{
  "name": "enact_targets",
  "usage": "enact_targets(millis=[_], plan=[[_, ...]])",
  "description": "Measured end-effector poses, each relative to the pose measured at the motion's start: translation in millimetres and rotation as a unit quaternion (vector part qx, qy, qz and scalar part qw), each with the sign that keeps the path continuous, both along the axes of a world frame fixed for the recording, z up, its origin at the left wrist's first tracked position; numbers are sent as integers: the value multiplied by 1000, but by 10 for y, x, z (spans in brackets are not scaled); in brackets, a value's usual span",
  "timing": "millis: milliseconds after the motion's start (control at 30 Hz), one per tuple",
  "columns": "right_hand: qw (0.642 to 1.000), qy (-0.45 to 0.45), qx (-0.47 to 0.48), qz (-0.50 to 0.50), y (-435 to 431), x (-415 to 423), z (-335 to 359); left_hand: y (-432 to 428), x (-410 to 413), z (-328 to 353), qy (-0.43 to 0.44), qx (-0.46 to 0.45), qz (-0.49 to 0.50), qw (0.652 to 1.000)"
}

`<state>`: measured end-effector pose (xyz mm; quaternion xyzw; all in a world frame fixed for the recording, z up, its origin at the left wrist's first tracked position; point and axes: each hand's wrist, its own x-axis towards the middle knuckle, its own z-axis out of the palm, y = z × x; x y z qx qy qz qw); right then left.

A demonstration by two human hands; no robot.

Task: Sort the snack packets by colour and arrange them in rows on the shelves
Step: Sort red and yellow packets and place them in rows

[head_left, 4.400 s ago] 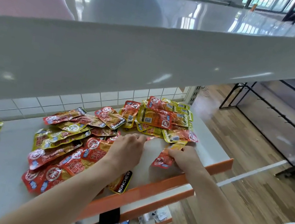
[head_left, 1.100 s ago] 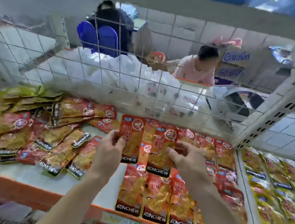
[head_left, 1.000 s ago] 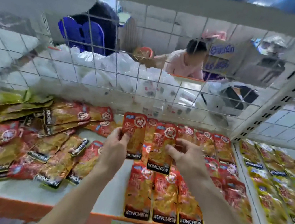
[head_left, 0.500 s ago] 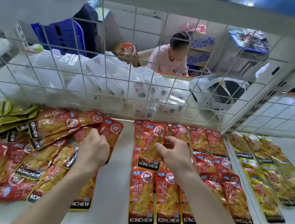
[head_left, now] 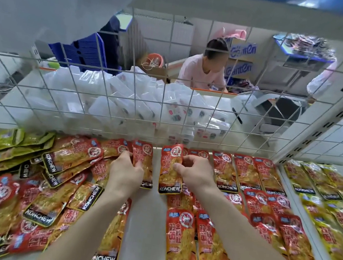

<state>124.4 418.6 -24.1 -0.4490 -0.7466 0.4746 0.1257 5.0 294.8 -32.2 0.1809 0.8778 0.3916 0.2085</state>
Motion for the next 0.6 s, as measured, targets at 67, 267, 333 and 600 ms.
enact_targets(millis=[67,267,333,600], plan=[[1000,-15,15,-1,5,-75,-38,-14,-44,-25,16,-14,-13,1000],[997,-43,61,4,-38,-216,-135,-43,-151,-97,71,-60,-48,995],[995,-45,86,1,-46,-253,-163,-25,-152,-78,74,-70,-62,993],[984,-35,171,39,-184,-259,-214,-53,-117,-117,162,-80,-115,977]])
